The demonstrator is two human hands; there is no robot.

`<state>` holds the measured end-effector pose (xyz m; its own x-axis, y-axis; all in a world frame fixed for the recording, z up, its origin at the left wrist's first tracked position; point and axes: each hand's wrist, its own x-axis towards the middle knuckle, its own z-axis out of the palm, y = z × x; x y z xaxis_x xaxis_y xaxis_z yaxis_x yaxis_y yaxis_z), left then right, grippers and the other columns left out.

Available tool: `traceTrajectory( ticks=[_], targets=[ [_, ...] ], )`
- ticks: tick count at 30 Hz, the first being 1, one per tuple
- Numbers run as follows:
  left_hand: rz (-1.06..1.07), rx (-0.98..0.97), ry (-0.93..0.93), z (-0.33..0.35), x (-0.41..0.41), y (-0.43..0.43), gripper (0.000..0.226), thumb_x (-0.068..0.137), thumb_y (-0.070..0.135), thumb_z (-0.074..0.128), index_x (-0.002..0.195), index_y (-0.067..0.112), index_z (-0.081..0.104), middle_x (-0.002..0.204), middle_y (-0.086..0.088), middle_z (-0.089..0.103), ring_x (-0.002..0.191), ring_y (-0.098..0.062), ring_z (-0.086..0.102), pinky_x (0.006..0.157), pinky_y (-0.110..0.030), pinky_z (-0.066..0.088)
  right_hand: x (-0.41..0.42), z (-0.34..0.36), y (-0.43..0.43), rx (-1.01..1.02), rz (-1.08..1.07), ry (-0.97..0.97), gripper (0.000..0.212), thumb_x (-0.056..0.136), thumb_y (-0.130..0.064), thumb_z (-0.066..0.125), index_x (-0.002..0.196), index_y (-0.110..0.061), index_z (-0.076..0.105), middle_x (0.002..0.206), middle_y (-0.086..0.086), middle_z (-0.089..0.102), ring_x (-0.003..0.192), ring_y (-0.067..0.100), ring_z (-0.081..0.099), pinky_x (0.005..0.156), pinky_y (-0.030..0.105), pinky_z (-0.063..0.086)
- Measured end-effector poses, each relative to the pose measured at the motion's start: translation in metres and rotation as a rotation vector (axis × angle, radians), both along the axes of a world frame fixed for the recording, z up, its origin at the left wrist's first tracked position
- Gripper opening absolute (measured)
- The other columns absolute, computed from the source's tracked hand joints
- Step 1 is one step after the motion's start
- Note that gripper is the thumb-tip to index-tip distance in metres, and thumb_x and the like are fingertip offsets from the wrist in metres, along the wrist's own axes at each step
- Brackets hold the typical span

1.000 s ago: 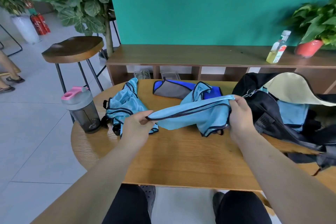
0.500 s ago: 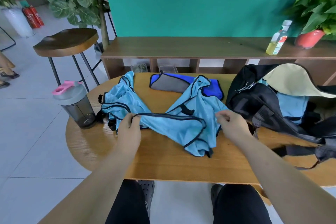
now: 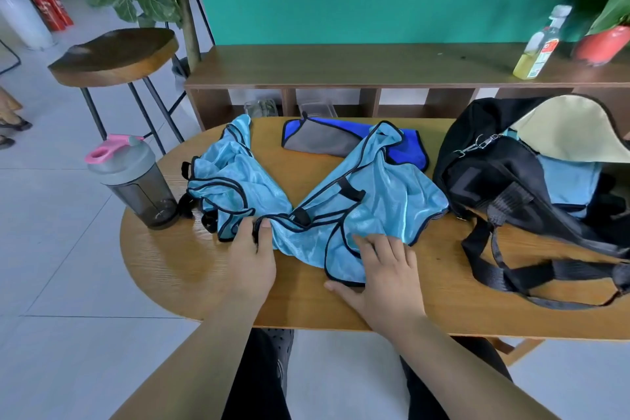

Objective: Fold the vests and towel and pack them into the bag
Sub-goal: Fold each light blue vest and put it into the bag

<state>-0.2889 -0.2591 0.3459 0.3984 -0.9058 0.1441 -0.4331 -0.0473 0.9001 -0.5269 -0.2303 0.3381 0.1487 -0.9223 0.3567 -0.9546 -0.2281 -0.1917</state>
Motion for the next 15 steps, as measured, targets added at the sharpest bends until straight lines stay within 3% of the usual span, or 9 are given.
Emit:
traceTrajectory(
  ticks=[4, 8, 10, 15],
  targets=[
    [0.055, -0.003, -0.019, -0.002, 0.003, -0.002, 0.030, 0.111, 0.043, 0.041, 0.116, 0.021, 0.059, 0.096, 0.007, 0.065, 0.090, -0.012, 0.062, 0.076, -0.030, 0.043, -0.014, -0.009, -0.016, -0.013, -0.070, -0.121, 0.036, 0.093, -0.050, 0.071, 0.117, -0.023, 0.077, 0.104, -0.007, 0.065, 0.101, 0.020, 0.059, 0.091, 0.040, 0.046],
    [0.072, -0.001, -0.042, 0.001, 0.002, -0.001, 0.032, 0.112, 0.043, 0.039, 0.118, 0.020, 0.059, 0.097, 0.011, 0.064, 0.091, -0.003, 0.060, 0.072, -0.015, 0.041, -0.041, -0.004, -0.021, -0.038, -0.085, -0.238, 0.024, 0.092, -0.025, 0.080, 0.115, -0.020, 0.075, 0.103, -0.007, 0.065, 0.098, 0.018, 0.063, 0.087, 0.041, 0.049],
    [0.076, -0.003, -0.032, 0.003, 0.001, -0.001, 0.031, 0.112, 0.042, 0.038, 0.119, 0.020, 0.059, 0.099, 0.017, 0.063, 0.094, 0.005, 0.058, 0.073, -0.007, 0.039, -0.056, -0.002, -0.022, -0.052, -0.051, -0.304, 0.023, 0.091, -0.019, 0.081, 0.113, -0.019, 0.075, 0.103, -0.009, 0.063, 0.093, 0.013, 0.062, 0.083, 0.038, 0.051],
    [0.121, -0.011, 0.026, 0.008, -0.003, -0.001, 0.021, 0.114, 0.032, 0.038, 0.116, 0.019, 0.055, 0.094, 0.019, 0.057, 0.086, 0.023, 0.052, 0.070, 0.000, 0.037, -0.067, 0.012, -0.016, 0.033, -0.023, -0.634, 0.011, 0.099, -0.022, 0.070, 0.110, -0.024, 0.070, 0.101, -0.015, 0.066, 0.094, 0.003, 0.063, 0.077, 0.016, 0.049]
  ],
)
